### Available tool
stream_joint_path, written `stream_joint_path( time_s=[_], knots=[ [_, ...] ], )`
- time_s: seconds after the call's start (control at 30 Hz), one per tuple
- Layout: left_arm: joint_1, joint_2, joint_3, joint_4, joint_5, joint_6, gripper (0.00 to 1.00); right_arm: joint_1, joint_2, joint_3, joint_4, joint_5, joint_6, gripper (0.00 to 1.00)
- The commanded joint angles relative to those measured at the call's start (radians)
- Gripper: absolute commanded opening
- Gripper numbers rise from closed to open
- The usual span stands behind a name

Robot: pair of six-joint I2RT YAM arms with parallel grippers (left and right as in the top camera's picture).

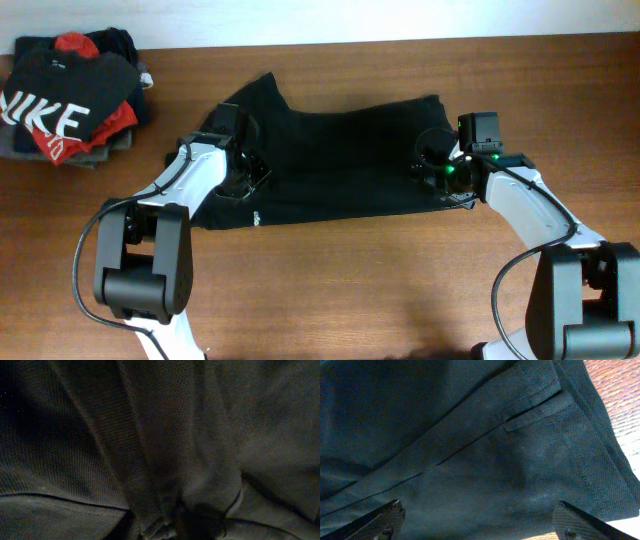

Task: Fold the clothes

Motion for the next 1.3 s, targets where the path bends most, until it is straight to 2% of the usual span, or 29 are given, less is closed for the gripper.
stream_joint_path(
  time_s=[0.0, 0.1, 0.13, 0.4, 0.87, 0.9, 0.93, 0.97, 1.03, 1.1, 1.27],
  knots=[
    [-0.002, 0.011, 0.023, -0.005, 0.008, 0.001, 0.12, 0.010, 0.003, 0.000, 0.003, 0.003, -0.001, 0.99],
    [-0.002, 0.008, 0.035, -0.005, 0.009, 0.004, 0.06, 0.010, 0.003, 0.000, 0.004, 0.005, 0.000, 0.99],
    [-0.002, 0.006, 0.040, -0.005, 0.010, 0.004, 0.01, 0.010, 0.003, 0.000, 0.003, 0.005, 0.000, 0.99],
    [-0.002, -0.005, 0.085, 0.004, 0.011, 0.005, 0.01, 0.010, 0.003, 0.000, 0.003, 0.005, 0.000, 0.99],
    [-0.002, -0.004, 0.086, 0.132, -0.034, 0.006, 0.04, 0.010, 0.003, 0.000, 0.003, 0.005, 0.000, 0.99],
    [-0.002, -0.004, 0.086, 0.141, -0.043, 0.011, 0.07, 0.010, 0.003, 0.000, 0.003, 0.005, 0.000, 0.99],
    [-0.002, -0.004, 0.086, 0.146, -0.050, 0.011, 0.14, 0.010, 0.003, 0.000, 0.003, 0.005, 0.000, 0.99],
    [-0.002, -0.004, 0.086, 0.148, -0.055, 0.012, 0.31, 0.010, 0.003, 0.000, 0.003, 0.005, 0.000, 0.99],
    [-0.003, -0.004, 0.086, 0.150, -0.057, 0.012, 0.77, 0.010, 0.003, 0.000, 0.003, 0.005, 0.000, 0.99],
    [-0.005, -0.004, 0.086, 0.153, -0.056, 0.031, 0.99, 0.010, 0.003, 0.000, 0.003, 0.005, 0.000, 0.99],
    [-0.014, -0.005, 0.086, 0.168, -0.054, 0.110, 0.99, 0.010, 0.003, 0.000, 0.003, 0.005, 0.000, 0.99]
  ],
)
